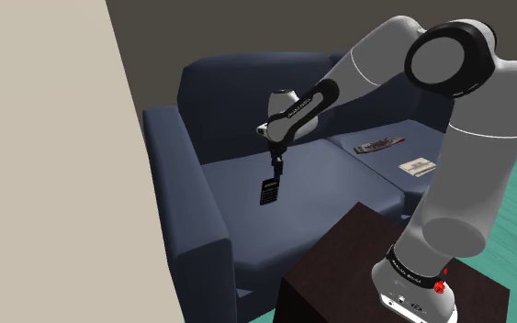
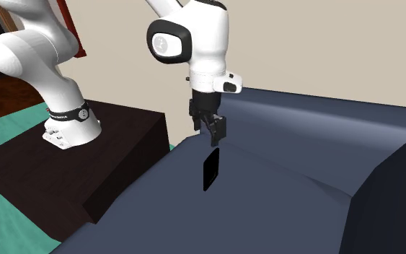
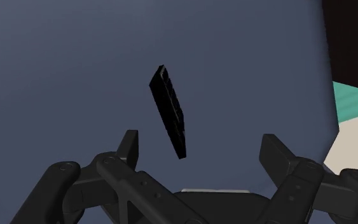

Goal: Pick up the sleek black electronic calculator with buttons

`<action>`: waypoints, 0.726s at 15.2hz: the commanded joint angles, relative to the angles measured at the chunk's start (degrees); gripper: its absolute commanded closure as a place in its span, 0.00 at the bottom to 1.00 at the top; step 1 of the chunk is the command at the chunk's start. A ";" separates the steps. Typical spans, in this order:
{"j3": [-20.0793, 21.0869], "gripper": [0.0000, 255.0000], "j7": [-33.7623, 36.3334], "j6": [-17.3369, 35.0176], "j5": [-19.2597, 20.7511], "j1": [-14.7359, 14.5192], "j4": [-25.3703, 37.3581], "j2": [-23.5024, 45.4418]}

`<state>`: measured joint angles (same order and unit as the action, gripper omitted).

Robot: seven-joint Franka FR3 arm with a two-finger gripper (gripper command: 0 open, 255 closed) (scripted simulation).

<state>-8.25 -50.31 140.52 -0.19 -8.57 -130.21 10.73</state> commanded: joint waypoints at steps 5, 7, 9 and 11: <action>3.76 0.00 -9.44 4.21 -3.38 0.76 7.44 10.91; 3.90 0.00 -9.57 5.45 -3.56 0.87 7.47 12.18; 4.04 0.00 -9.71 6.66 -3.75 0.97 7.55 13.47; 4.17 0.00 -9.85 7.85 -3.94 1.07 7.68 14.80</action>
<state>-4.16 -60.07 147.77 -4.03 -7.55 -122.64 24.84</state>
